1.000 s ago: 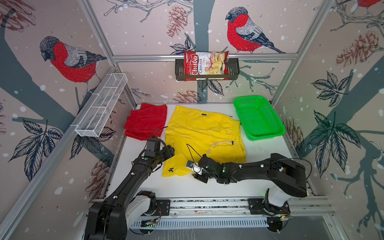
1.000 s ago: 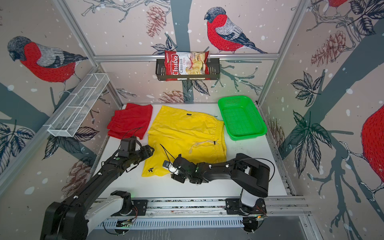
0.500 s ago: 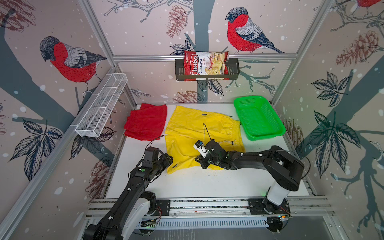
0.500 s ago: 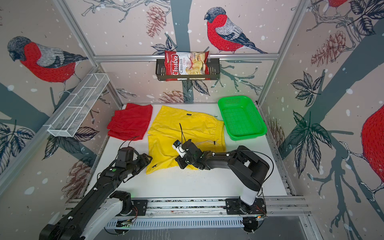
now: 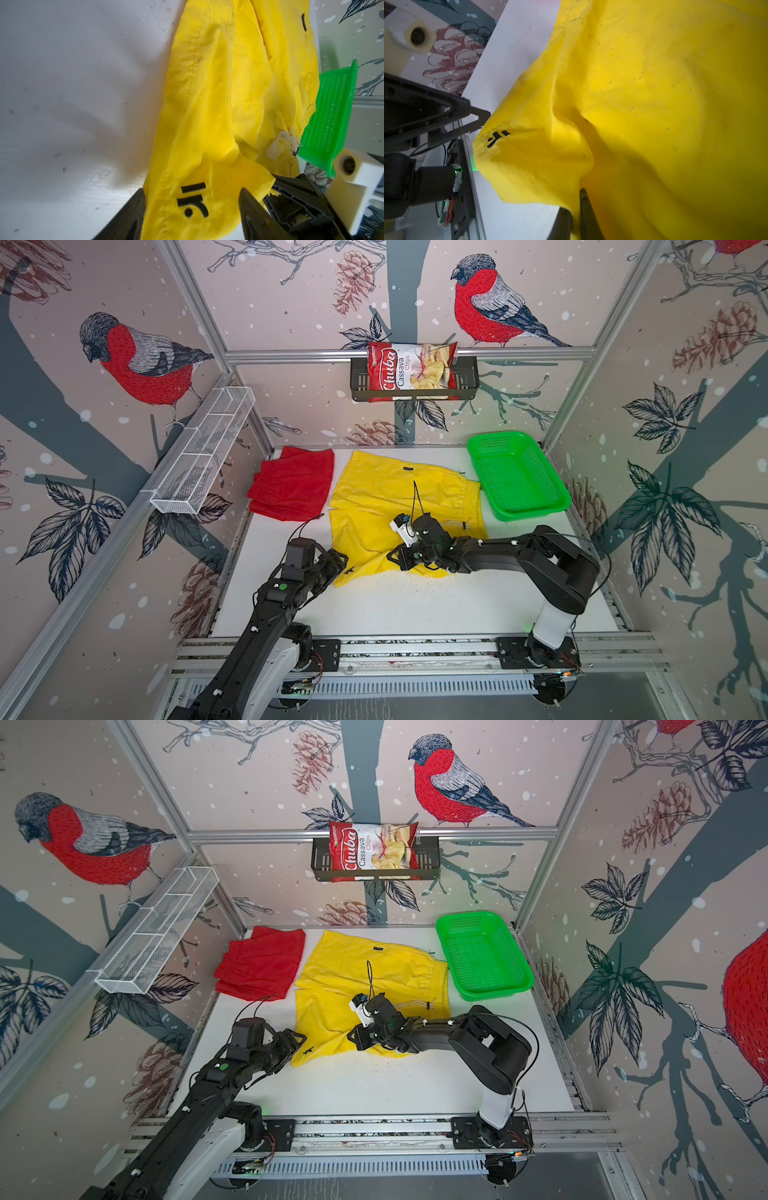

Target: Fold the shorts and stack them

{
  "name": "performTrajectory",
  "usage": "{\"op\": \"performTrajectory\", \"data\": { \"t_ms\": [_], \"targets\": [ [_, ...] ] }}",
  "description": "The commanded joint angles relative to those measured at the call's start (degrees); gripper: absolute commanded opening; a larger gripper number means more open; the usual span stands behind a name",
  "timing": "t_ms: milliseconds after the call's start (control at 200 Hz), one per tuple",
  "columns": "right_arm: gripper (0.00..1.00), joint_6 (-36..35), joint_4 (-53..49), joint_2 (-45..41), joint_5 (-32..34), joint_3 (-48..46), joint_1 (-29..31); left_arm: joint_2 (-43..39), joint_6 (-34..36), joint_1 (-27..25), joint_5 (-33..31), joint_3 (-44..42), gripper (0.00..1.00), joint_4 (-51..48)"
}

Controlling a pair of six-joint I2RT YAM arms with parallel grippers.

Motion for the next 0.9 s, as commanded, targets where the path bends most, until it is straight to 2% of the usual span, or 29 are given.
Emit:
{"op": "performTrajectory", "data": {
  "t_ms": [0,130,290,455,620,895],
  "targets": [
    [0.1,3.7,4.7,1.1,1.4,2.4,-0.1,-1.1,0.9,0.1,-4.8,2.4,0.71,-4.9],
    [0.11,4.7,5.8,3.3,2.1,5.7,0.0,-1.7,1.9,0.0,-8.0,4.7,0.72,-7.1],
    [0.1,5.0,5.5,4.5,3.2,7.6,0.0,-1.1,3.1,-0.1,-8.3,4.0,0.73,-6.7],
    [0.1,6.3,6.0,4.3,3.5,7.7,0.3,-0.3,2.6,-0.5,-5.5,3.8,0.76,-5.1],
    [0.1,6.7,5.7,4.2,3.9,7.7,0.8,-1.6,-0.9,-1.2,-1.2,2.4,0.76,-2.7],
    [0.1,7.1,6.5,4.0,4.1,7.6,1.1,-2.8,-2.6,-2.0,-0.3,2.0,0.76,-3.1]
  ]
}}
